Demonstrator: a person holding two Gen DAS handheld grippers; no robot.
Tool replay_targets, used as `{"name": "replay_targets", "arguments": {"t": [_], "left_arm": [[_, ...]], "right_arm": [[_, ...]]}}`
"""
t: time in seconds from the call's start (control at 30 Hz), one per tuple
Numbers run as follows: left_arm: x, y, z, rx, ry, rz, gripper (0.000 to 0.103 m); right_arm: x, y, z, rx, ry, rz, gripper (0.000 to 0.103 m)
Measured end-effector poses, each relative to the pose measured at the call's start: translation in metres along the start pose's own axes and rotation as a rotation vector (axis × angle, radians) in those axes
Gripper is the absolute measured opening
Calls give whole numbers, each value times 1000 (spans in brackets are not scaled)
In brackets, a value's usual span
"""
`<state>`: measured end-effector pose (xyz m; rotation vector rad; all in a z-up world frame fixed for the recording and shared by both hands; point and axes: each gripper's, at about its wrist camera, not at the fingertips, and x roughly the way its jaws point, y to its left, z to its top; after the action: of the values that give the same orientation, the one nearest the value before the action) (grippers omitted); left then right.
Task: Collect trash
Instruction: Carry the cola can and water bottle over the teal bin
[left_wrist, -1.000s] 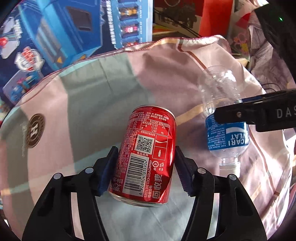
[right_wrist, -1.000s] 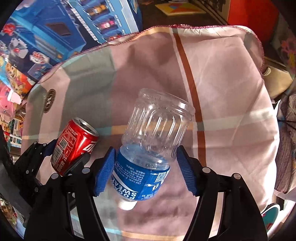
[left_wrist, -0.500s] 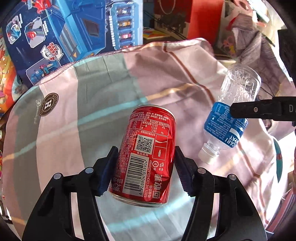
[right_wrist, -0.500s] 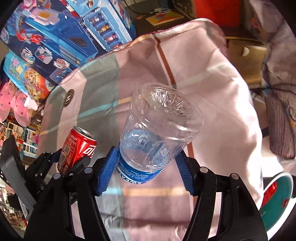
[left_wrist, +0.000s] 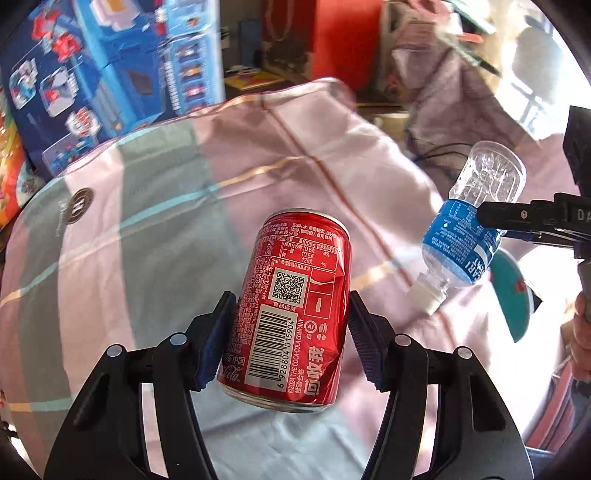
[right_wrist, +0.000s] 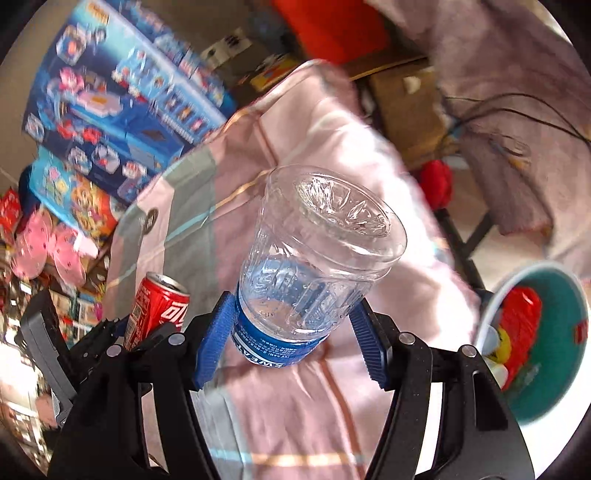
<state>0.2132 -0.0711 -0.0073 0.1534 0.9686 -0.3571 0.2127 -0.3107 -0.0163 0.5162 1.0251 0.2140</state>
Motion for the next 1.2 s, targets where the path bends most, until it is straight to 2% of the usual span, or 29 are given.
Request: {"name": "replay_targets", "arguments": {"t": [0.17,0.33,0.5,0.67,0.87,1.2], "left_arm": [[-10,-52,-1,76,-12,-62,62],[-9,-121,2,170,-7,-136,62],[7,-195,5,270,21,-201,62],[28,-252,4,343,61,-242,62],[58,-300,0,403,123,-276,62],[102,-336,-7,440,207,-311,64]], "right_arm": [[-59,-50,-18,82,-95,-13,61],[-121,-101,-43,121,-223,-142,61],[-156,-154,-63,186,-266,-224,61],[-161,-203,-81,255,-248,-276,61],[-151,-246,-99,340,-193,-285,61],[-128,-269,-104,358,-103,-307,61]]}}
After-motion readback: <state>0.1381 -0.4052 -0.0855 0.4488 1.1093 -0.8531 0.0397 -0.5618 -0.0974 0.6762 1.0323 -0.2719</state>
